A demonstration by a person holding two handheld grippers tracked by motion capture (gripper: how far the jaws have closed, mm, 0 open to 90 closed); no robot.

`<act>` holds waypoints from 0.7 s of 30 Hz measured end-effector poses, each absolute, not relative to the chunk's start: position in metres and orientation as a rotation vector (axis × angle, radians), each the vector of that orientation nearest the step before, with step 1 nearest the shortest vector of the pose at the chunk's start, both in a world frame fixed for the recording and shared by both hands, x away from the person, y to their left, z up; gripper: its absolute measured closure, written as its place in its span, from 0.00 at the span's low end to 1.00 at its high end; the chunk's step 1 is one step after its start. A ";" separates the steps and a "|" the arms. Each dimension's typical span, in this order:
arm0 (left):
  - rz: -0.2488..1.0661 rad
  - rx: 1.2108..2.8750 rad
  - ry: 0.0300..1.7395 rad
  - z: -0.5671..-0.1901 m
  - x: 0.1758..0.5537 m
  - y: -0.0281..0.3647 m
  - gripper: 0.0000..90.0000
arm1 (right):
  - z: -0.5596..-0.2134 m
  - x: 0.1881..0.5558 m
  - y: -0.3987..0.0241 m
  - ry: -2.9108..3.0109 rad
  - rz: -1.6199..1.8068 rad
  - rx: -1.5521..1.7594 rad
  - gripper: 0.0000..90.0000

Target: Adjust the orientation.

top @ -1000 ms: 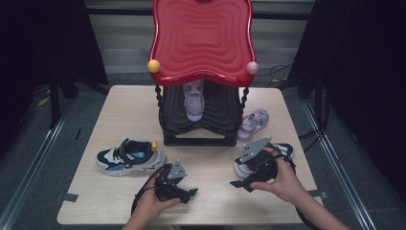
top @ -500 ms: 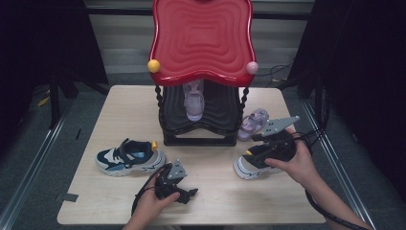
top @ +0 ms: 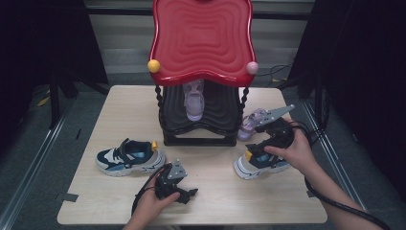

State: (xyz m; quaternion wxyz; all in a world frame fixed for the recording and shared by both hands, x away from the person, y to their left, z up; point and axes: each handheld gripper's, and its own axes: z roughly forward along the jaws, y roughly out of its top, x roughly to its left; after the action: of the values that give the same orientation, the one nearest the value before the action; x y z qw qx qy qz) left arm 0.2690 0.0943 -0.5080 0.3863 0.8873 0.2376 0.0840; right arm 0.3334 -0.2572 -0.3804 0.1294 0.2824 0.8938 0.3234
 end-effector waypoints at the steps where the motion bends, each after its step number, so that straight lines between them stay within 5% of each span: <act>1: 0.216 2.260 0.603 -0.508 0.269 0.094 0.16 | -0.381 0.336 -0.258 2.598 0.925 0.823 0.26; 21: 0.214 2.258 0.606 -0.508 0.269 0.094 0.16 | -0.411 0.394 -0.277 2.510 0.902 1.041 0.35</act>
State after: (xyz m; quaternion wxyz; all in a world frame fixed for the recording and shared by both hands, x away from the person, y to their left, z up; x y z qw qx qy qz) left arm 0.2690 0.0943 -0.5081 0.3865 0.8871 0.2378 0.0839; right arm 0.3945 -0.2771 -0.4111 0.1388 0.3602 0.8681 0.3120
